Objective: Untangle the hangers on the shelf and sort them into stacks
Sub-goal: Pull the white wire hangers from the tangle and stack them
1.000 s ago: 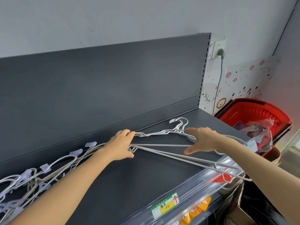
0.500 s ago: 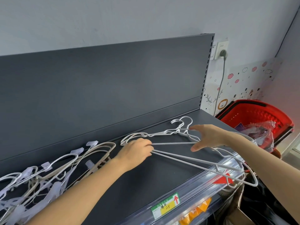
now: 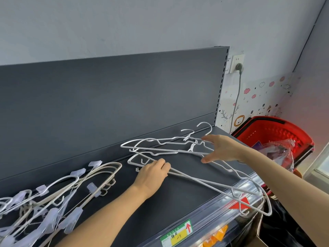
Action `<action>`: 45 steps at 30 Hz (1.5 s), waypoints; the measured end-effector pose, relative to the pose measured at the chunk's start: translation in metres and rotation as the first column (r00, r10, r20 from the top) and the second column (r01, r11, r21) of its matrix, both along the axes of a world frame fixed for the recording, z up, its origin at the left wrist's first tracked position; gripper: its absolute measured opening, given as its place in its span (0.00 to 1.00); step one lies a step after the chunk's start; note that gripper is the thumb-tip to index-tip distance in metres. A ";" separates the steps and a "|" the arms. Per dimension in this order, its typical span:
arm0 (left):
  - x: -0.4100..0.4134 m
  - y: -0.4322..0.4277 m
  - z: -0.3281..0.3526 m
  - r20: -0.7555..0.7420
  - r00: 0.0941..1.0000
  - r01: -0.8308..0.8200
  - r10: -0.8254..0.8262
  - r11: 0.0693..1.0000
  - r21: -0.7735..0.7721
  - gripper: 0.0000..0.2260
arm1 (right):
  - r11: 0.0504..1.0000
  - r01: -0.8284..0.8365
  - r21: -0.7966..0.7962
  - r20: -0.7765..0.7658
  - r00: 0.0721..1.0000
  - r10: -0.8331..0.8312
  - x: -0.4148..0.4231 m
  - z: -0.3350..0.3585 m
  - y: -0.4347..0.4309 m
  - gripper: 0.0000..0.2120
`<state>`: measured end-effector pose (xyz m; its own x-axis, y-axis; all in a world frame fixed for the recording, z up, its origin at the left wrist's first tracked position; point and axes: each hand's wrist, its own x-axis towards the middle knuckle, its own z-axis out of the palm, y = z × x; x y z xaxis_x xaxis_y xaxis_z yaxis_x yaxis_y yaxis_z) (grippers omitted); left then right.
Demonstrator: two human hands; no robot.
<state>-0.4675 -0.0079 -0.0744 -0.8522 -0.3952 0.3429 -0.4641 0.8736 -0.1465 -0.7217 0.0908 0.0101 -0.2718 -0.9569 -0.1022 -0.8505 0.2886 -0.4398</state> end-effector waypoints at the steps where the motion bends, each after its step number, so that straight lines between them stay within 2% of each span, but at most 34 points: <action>1: -0.002 -0.001 0.000 -0.016 1.000 -0.020 0.020 1.000 -0.004 0.18 | 1.000 0.000 0.001 0.004 1.000 0.000 0.000 -0.002 -0.001 0.44; 3: -0.006 -0.005 -0.005 0.004 1.000 -0.026 0.026 0.999 -0.033 0.22 | 1.000 -0.002 0.004 0.012 1.000 0.002 0.000 -0.006 -0.003 0.44; 5: -0.008 -0.009 -0.009 0.058 0.998 -0.034 0.037 0.998 -0.058 0.18 | 1.000 -0.006 0.003 0.019 1.000 0.006 0.001 -0.010 -0.004 0.44; 8: -0.012 -0.006 -0.006 0.145 0.986 -0.072 0.078 0.996 -0.049 0.19 | 1.000 -0.009 0.010 0.002 1.000 0.009 0.002 -0.013 -0.004 0.45; 12: -0.014 0.000 0.002 0.133 0.986 -0.089 0.096 0.995 -0.053 0.19 | 0.999 0.034 0.026 -0.069 0.997 -0.032 0.002 -0.013 -0.005 0.48; 20: -0.011 0.000 0.000 0.095 0.982 -0.162 0.162 0.987 -0.008 0.21 | 1.000 0.006 0.019 0.117 0.993 -0.008 -0.010 -0.004 0.013 0.43; 25: -0.013 -0.009 -0.011 0.130 0.972 -0.202 0.194 0.978 0.052 0.24 | 0.999 0.002 0.032 0.095 0.995 -0.005 -0.004 -0.017 0.029 0.50; 28: -0.015 -0.013 -0.017 0.142 0.965 -0.232 0.219 0.969 0.086 0.23 | 1.000 0.005 0.024 0.214 0.977 -0.010 -0.002 -0.019 0.035 0.55; 32: -0.017 -0.009 -0.014 0.123 0.960 -0.256 0.251 0.966 0.034 0.22 | 0.999 0.029 0.034 0.413 0.910 -0.041 0.003 -0.015 0.040 0.48; 34: -0.014 -0.004 -0.005 0.076 0.958 -0.278 0.278 0.960 -0.009 0.22 | 0.999 0.028 0.030 0.447 0.894 -0.038 0.008 -0.014 0.036 0.50; 36: -0.008 -0.005 -0.005 0.063 0.956 -0.291 0.288 0.956 0.044 0.17 | 0.998 0.062 0.000 0.413 0.909 -0.056 0.015 -0.015 0.028 0.49; 38: 0.004 -0.005 -0.003 0.053 0.947 -0.321 0.317 0.939 0.123 0.10 | 0.994 0.095 -0.045 0.305 0.949 -0.077 0.021 -0.019 0.021 0.48; 40: 0.018 -0.009 -0.005 0.039 0.949 -0.315 0.313 0.940 0.134 0.13 | 0.993 0.116 -0.039 0.101 0.989 -0.111 0.024 -0.024 0.017 0.49; 42: 0.029 -0.010 -0.003 0.075 0.951 -0.309 0.301 0.938 0.156 0.16 | 0.992 0.130 0.000 -0.091 0.987 -0.129 0.028 -0.031 0.019 0.49; 45: 0.046 -0.009 0.006 0.058 0.951 -0.309 0.304 0.941 0.141 0.16 | 0.991 0.128 0.032 -0.199 0.973 -0.119 0.028 -0.042 0.027 0.48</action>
